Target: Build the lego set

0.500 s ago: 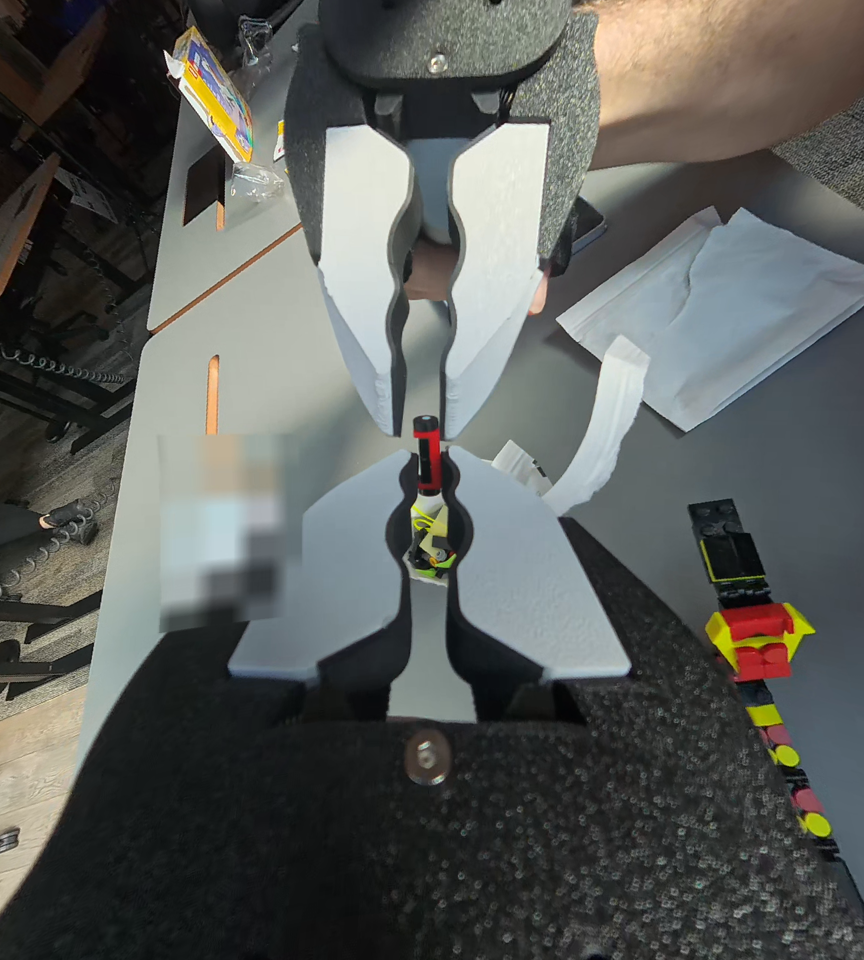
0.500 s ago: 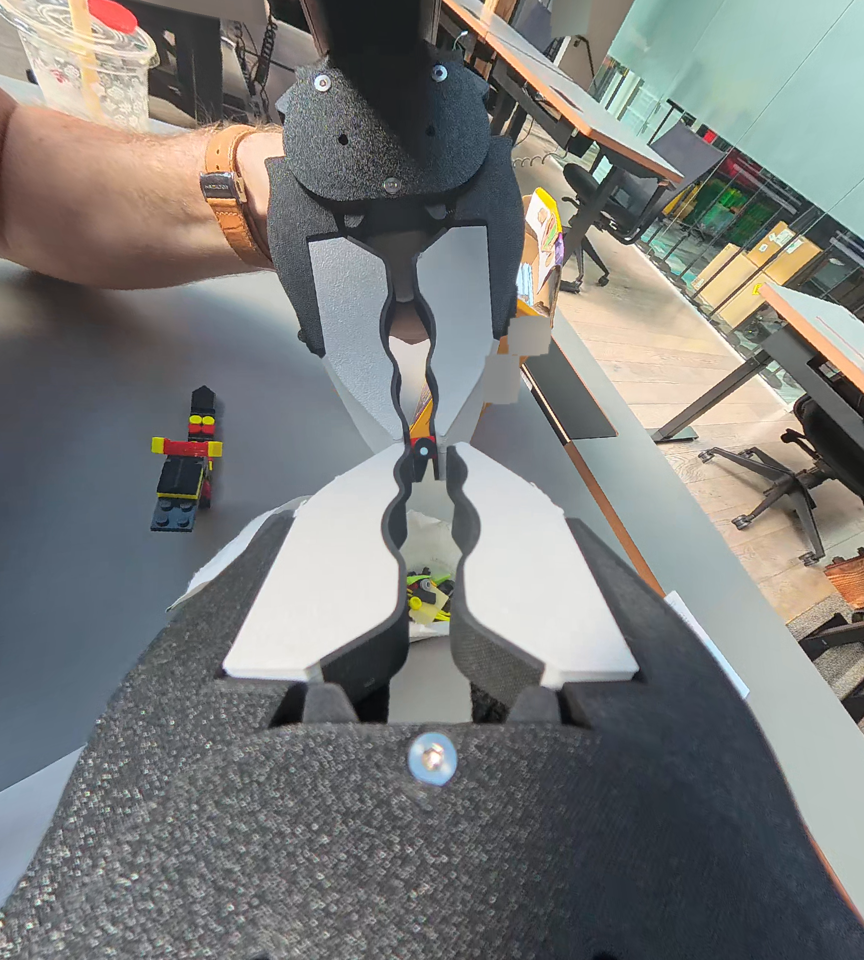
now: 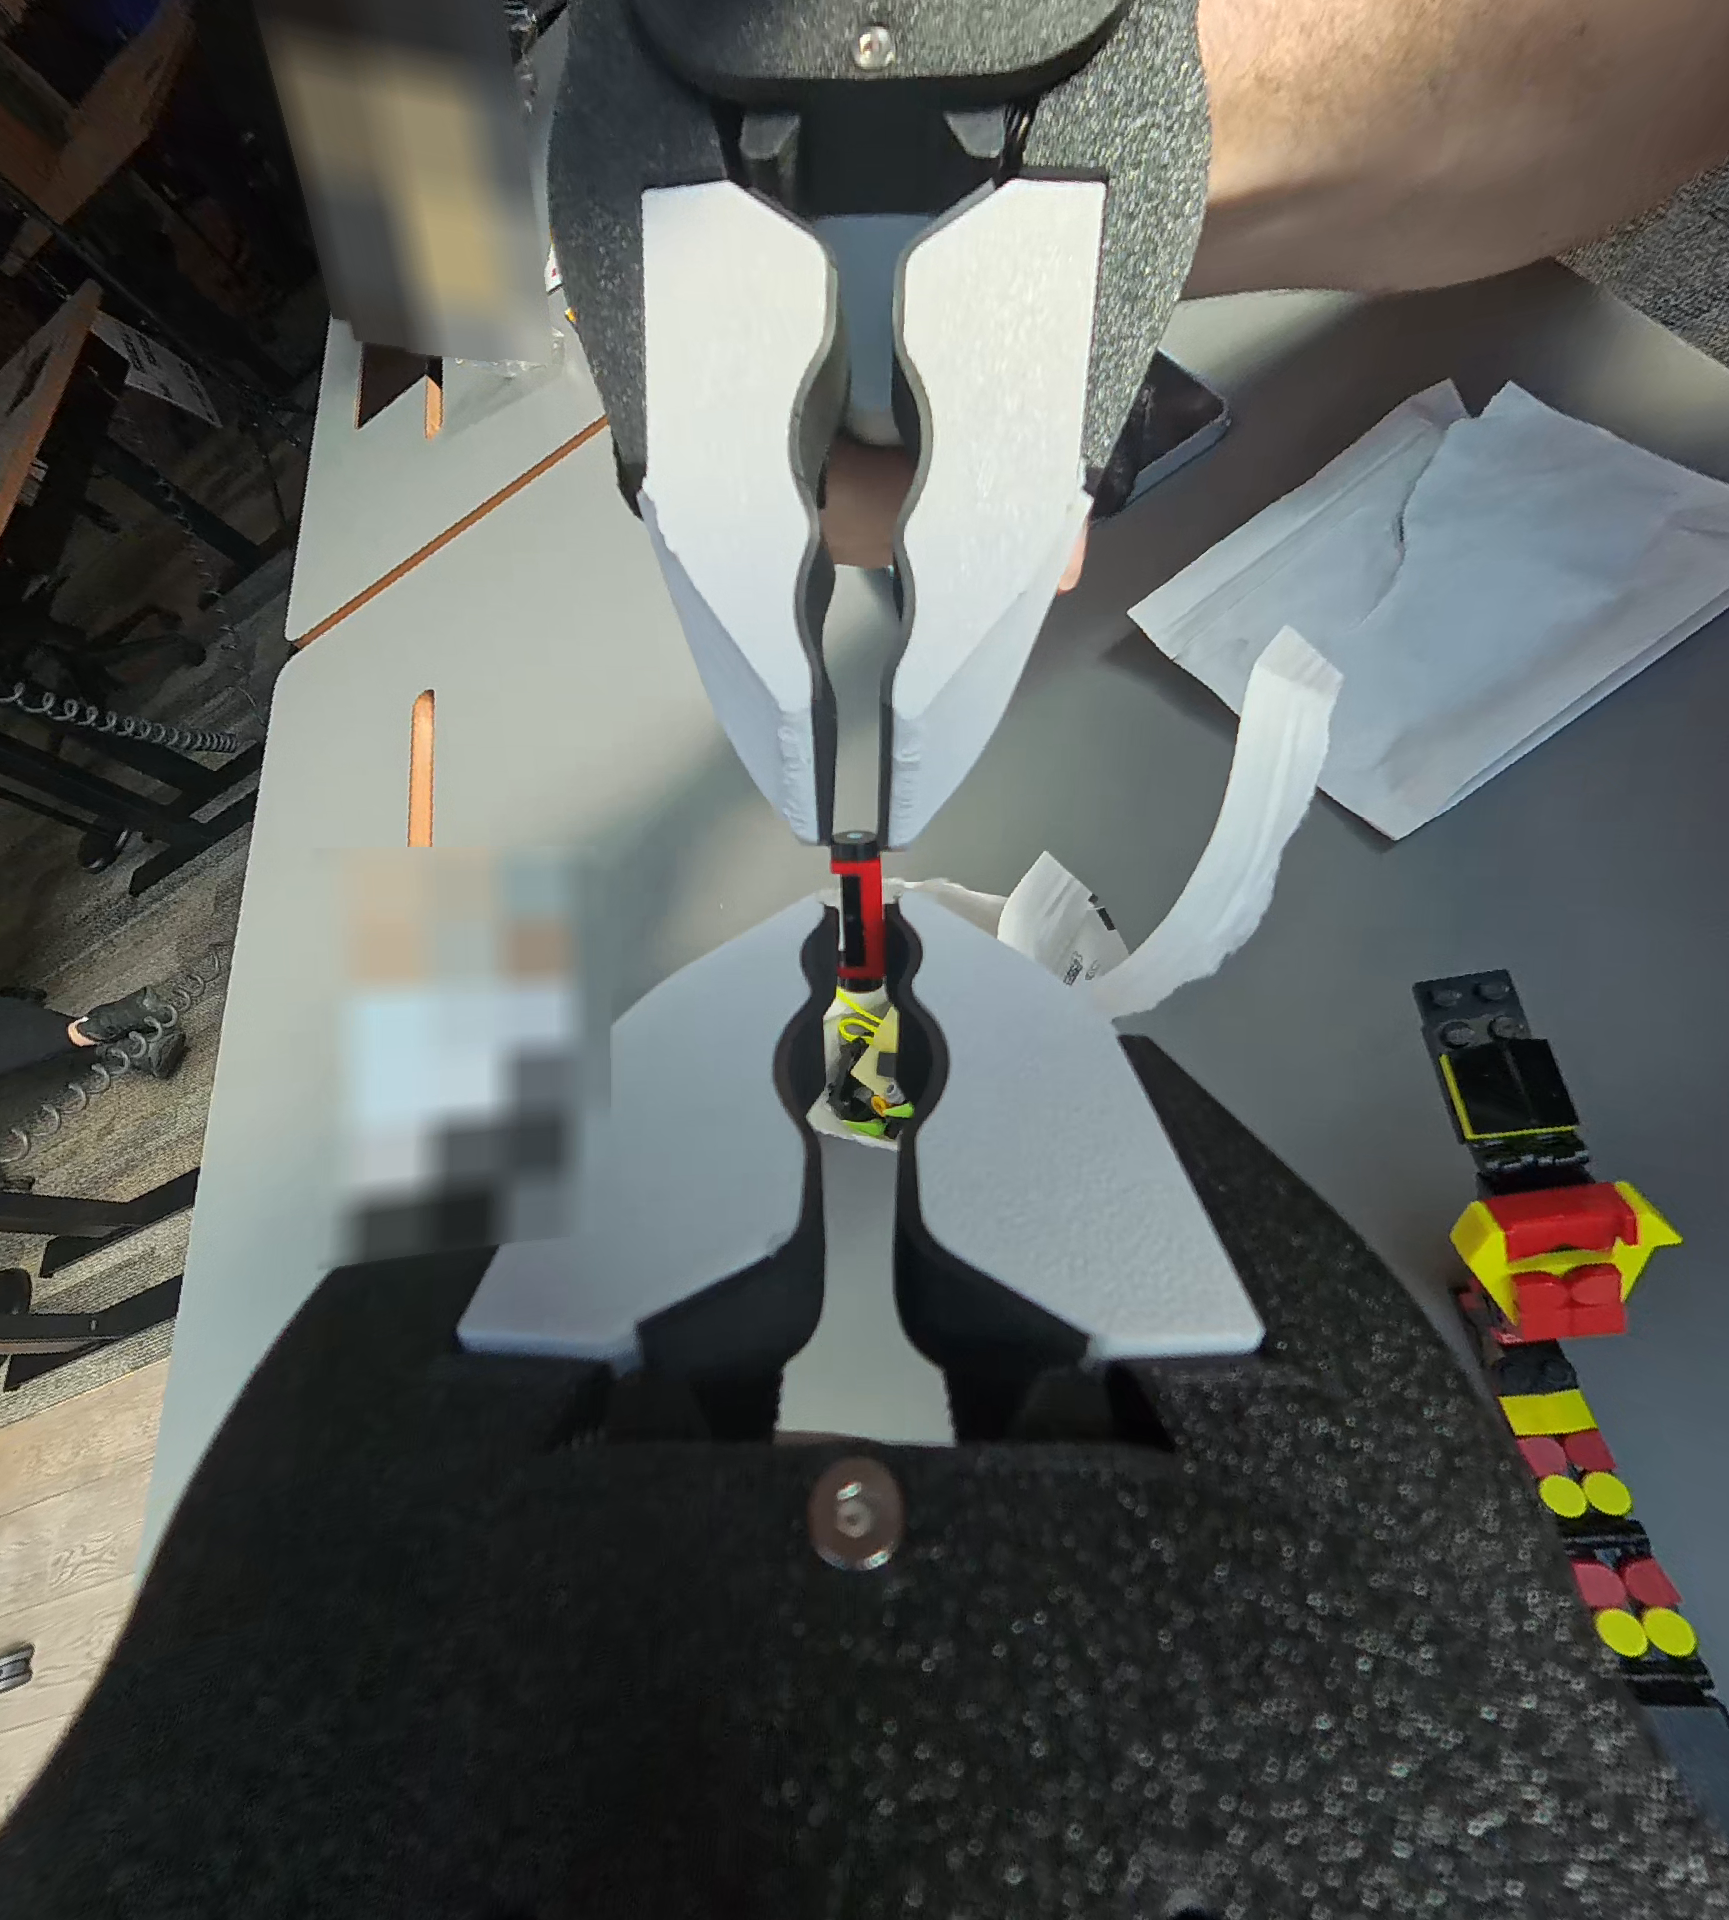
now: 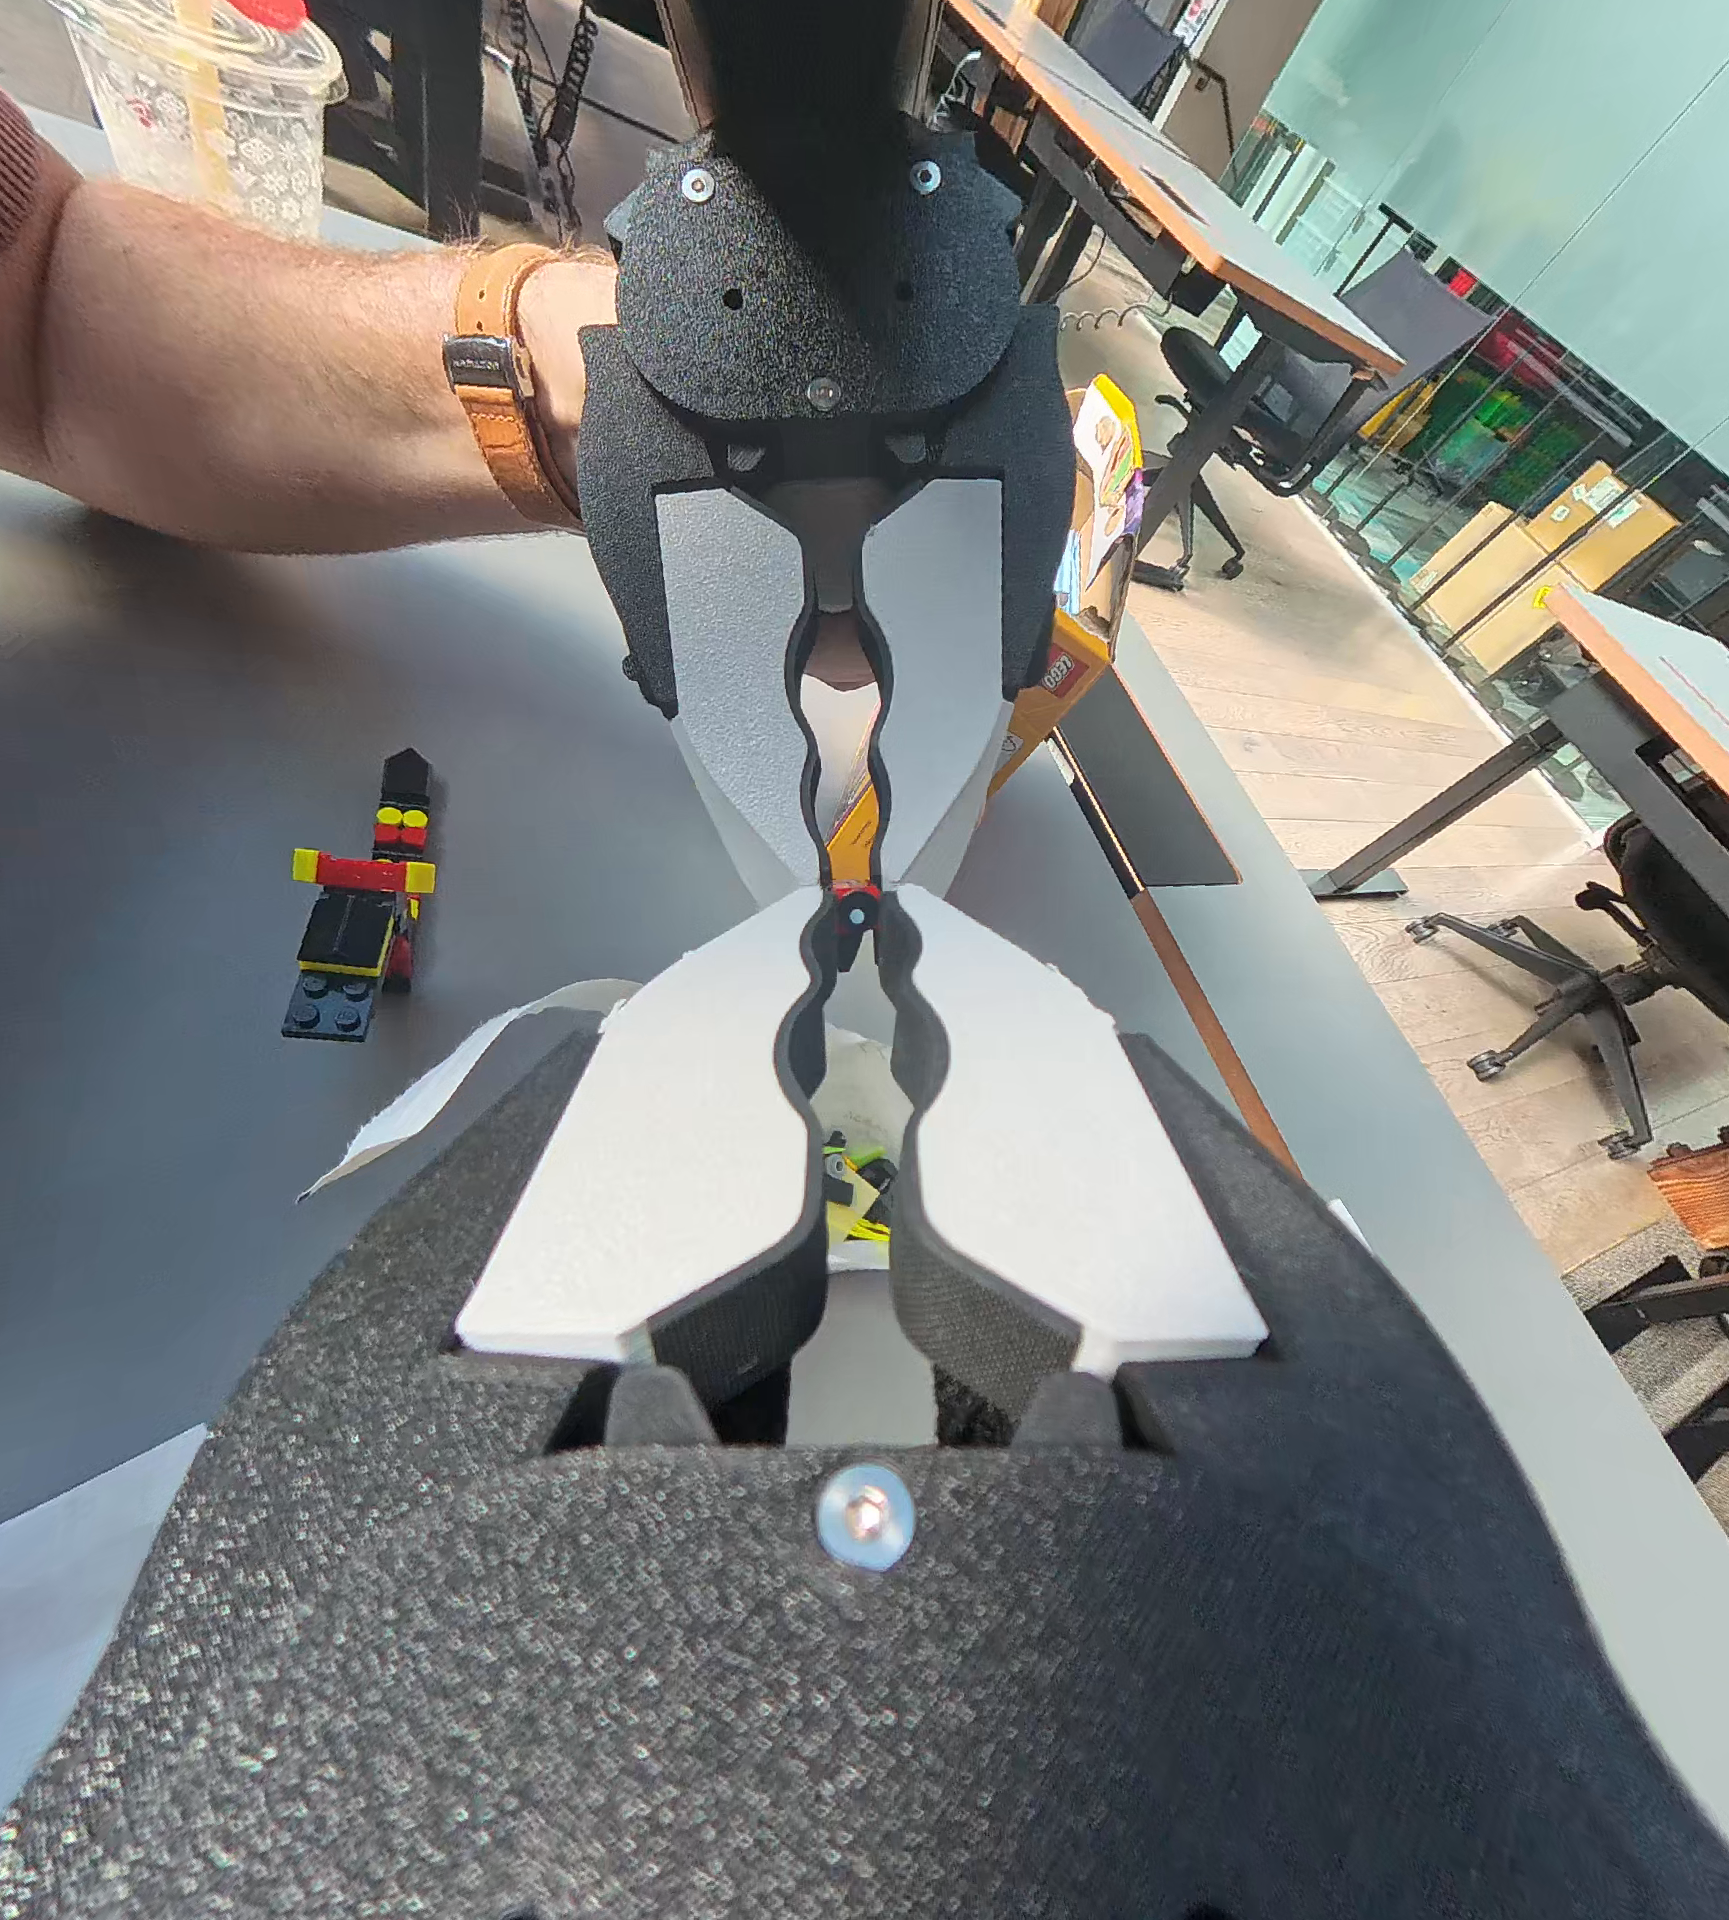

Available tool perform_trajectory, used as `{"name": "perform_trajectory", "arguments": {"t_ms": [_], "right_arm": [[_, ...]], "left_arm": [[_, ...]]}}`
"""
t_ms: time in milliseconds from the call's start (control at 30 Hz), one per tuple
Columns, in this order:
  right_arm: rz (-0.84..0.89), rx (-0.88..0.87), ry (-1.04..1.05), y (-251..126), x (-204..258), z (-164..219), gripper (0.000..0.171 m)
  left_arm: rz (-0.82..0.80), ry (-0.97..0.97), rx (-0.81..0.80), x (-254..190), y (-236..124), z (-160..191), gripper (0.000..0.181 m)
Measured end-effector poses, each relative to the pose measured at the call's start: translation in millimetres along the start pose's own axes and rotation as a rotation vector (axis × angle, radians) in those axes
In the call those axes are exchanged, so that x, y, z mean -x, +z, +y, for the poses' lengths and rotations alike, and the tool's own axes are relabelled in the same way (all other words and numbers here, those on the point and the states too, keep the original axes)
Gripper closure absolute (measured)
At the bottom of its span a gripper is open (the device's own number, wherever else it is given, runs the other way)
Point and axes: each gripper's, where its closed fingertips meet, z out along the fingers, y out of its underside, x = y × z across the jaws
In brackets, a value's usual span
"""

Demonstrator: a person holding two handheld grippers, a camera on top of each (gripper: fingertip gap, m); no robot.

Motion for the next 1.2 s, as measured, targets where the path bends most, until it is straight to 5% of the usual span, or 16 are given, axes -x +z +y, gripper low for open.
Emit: {"name": "perform_trajectory", "arguments": {"t_ms": [267, 367, 833, 1200], "right_arm": [[0.080, 0.017, 0.023, -6, -12, 5, 0.171], [0.042, -0.006, 0.053, -2, -6, 8, 0.161], [-0.045, 0.017, 0.034, 3, 4, 7, 0.164], [0.096, -0.027, 0.011, 0, -5, 5, 0.164]], "left_arm": [[-0.016, 0.001, 0.013, 3, 1, 7, 0.174], [-0.011, 0.024, 0.017, 1, 4, 5, 0.174], [0.006, 0.022, 0.007, -2, 3, 3, 0.174], [0.014, -0.101, -0.081, 4, 5, -1, 0.173]]}}
